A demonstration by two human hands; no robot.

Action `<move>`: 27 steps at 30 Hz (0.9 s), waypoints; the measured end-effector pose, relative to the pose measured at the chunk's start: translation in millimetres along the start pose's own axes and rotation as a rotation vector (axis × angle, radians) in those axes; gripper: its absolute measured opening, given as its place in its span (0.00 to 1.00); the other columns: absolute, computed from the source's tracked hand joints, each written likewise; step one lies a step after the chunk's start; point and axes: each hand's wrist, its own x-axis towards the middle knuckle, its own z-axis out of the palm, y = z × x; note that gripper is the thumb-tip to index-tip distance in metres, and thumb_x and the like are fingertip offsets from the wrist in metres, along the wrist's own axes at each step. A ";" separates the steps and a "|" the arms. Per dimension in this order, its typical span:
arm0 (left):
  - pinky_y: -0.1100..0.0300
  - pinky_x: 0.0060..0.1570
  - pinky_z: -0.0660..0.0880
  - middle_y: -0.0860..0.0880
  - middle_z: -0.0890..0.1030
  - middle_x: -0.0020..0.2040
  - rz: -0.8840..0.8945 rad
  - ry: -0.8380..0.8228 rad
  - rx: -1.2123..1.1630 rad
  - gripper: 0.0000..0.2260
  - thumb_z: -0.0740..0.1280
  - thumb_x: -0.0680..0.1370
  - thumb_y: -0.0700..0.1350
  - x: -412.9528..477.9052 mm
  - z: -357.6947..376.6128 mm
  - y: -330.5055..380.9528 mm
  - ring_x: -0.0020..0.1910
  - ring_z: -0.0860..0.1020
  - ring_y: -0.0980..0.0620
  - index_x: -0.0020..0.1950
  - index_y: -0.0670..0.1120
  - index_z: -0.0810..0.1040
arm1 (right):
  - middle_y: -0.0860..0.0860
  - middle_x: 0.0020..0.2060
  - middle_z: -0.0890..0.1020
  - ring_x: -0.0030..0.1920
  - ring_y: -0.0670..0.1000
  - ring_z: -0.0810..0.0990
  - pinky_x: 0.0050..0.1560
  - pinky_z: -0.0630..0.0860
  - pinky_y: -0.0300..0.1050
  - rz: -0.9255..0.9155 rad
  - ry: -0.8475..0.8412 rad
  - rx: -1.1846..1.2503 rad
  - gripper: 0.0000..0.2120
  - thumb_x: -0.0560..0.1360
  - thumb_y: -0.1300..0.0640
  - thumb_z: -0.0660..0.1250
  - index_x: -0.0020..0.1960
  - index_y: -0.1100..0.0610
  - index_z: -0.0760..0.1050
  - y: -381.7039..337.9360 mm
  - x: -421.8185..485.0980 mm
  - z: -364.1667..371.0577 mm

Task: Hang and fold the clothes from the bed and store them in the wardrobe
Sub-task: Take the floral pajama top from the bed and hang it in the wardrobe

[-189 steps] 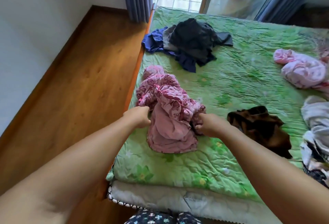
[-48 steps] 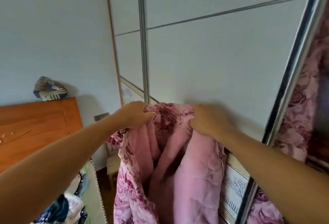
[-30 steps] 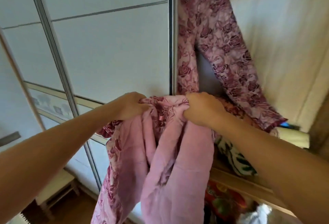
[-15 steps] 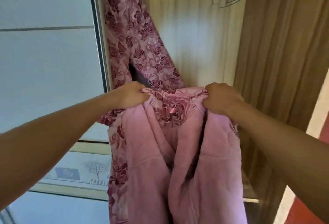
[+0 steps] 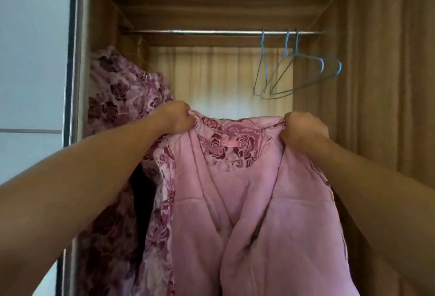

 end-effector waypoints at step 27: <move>0.49 0.59 0.74 0.47 0.78 0.66 0.045 -0.661 0.262 0.20 0.58 0.79 0.60 -98.3 340.4 -71.2 0.63 0.77 0.44 0.65 0.54 0.76 | 0.53 0.60 0.83 0.58 0.57 0.82 0.55 0.78 0.48 -0.175 -0.729 0.250 0.18 0.76 0.50 0.65 0.65 0.51 0.78 12.3 -101.3 349.6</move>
